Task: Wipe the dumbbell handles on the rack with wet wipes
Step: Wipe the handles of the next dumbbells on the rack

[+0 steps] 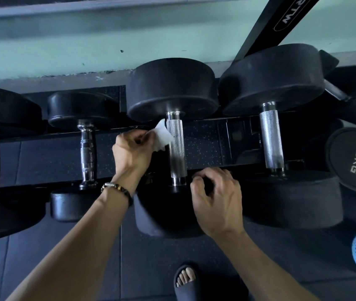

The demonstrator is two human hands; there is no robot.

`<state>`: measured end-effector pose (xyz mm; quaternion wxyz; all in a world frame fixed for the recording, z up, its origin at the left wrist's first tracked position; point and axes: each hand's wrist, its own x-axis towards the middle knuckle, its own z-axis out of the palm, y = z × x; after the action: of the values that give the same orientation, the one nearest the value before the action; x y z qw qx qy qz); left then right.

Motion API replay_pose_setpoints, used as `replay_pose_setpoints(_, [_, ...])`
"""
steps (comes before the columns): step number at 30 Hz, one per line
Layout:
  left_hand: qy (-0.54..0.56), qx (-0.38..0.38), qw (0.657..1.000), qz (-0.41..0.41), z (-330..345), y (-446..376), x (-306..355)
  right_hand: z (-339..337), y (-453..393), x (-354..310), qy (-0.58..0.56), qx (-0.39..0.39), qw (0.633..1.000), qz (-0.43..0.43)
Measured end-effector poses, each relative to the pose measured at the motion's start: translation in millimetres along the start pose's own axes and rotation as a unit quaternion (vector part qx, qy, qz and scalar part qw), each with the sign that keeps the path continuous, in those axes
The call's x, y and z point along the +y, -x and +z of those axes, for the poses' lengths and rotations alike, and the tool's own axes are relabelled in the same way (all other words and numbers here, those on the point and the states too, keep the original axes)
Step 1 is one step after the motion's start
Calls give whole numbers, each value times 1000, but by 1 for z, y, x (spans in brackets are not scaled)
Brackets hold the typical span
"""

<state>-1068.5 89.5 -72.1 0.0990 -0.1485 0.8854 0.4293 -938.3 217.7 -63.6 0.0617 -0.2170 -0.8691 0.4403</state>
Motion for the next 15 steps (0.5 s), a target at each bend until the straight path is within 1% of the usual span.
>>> replay_pose_setpoints(2, [93, -40, 992, -70, 9, -5, 12, 0, 0, 0, 5, -2, 1000, -3])
replay_pose_setpoints(5, [164, -115, 972, -126, 21, -6, 32, 0, -1, 0, 1, 9, 1000, -8])
replay_pose_setpoints(7, [222, -132, 953, -158, 23, -7, 42, 0, 0, 1, -2, 15, 1000, -9])
replay_pose_setpoints(9, [208, -139, 958, -138, 22, -8, 40, 0, 0, 1, -1, 16, 1000, -13])
replay_pose_setpoints(11, [176, -188, 960, -113, 17, -5, 22, 1, -1, 2, 3, 10, 1000, -16])
replay_pose_setpoints(13, [153, -242, 951, -119, 10, 2, 0, 2, -1, 2, 2, 7, 1000, -13])
replay_pose_setpoints(15, [129, -251, 952, -115, 9, 6, -6, 2, -1, 3, 4, 11, 1000, -13])
